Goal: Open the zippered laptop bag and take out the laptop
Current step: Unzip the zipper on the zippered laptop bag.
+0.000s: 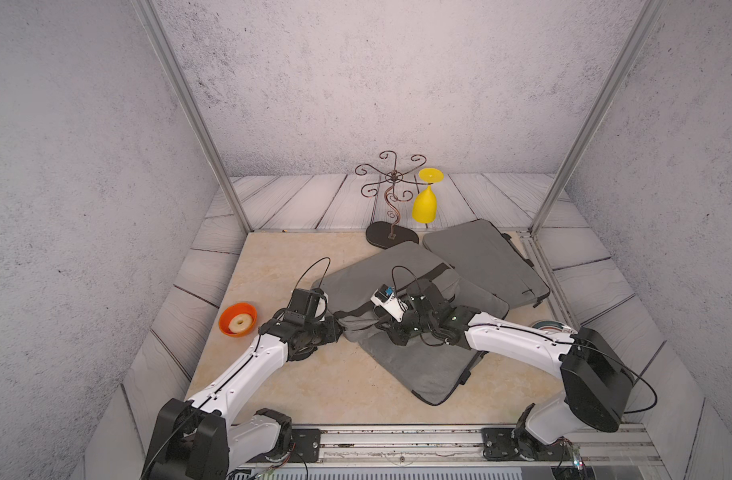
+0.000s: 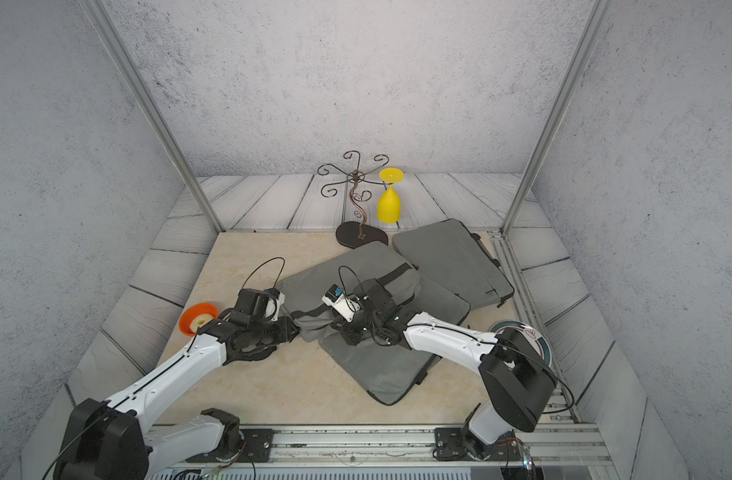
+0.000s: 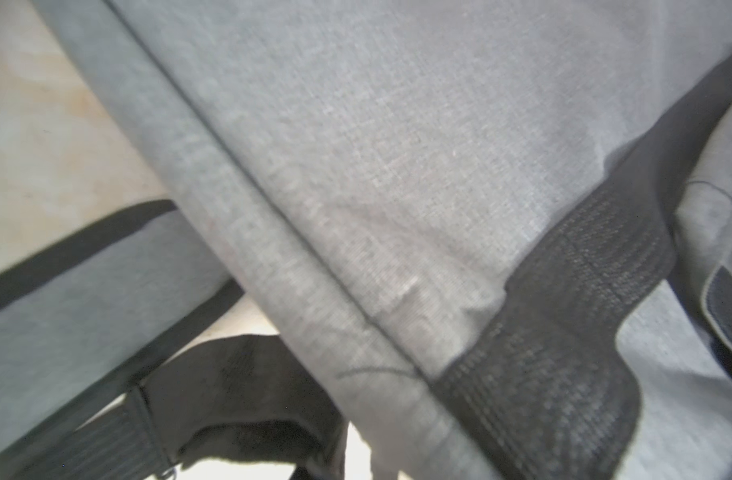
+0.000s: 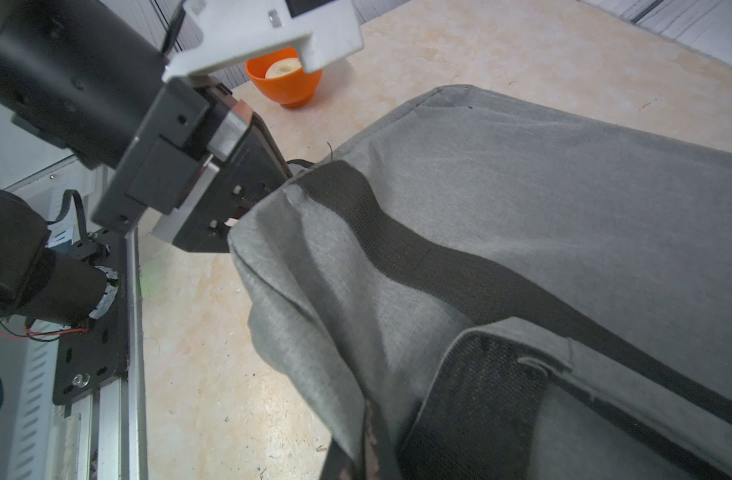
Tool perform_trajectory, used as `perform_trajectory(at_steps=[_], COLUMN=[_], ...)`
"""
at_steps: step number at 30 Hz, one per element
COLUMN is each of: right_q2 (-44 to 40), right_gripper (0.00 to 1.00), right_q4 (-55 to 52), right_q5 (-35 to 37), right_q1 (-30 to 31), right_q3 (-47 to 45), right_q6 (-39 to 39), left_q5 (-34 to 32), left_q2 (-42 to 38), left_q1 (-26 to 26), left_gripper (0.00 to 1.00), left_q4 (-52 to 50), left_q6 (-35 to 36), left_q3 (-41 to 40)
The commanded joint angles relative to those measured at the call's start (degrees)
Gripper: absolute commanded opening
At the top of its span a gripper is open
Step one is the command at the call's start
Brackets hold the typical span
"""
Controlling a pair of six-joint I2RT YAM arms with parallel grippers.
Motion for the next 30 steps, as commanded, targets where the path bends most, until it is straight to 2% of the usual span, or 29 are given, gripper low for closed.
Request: perform_trajectory(at_steps=[1,7,17,24,28,30], right_q2=[0.6,0.8,0.9,0.8,1.0,1.0], right_gripper=[0.00,0.00,0.00,0.00,0.00,0.00], right_q4=[-0.3,-0.7,-0.6,-0.8,-0.8,-0.9], right_q5=[-0.1,0.1,0.4,0.6,0.4,0.4], right_q1=[-0.5,-0.5,-0.4,-0.5,-0.5,-0.5], right_q3=[0.6,1.1,0.8,0.8,0.9,1.0], right_q6=[0.2,-0.3,-0.3,-0.2,-0.1,-0.2], left_q5=[-6.3,-6.7,-16.5,-16.3,-10.0,-8.9], left_q2=[-0.8,-2.6,-3.0,-4.9,-8.7,-10.1], left_q1=[0.3,-0.9,-2.0,-2.0,-2.0,-2.1], left_gripper=[0.31,0.27,0.25,0.27,0.29,0.30], left_q4=[-1.6,-2.5,-13.4,-13.9,-7.3,-6.4], left_q6=[1.4,1.5,3.2,2.9,3.3,2.9], left_q3=[2.1,1.8,5.4,5.7,1.5,0.2])
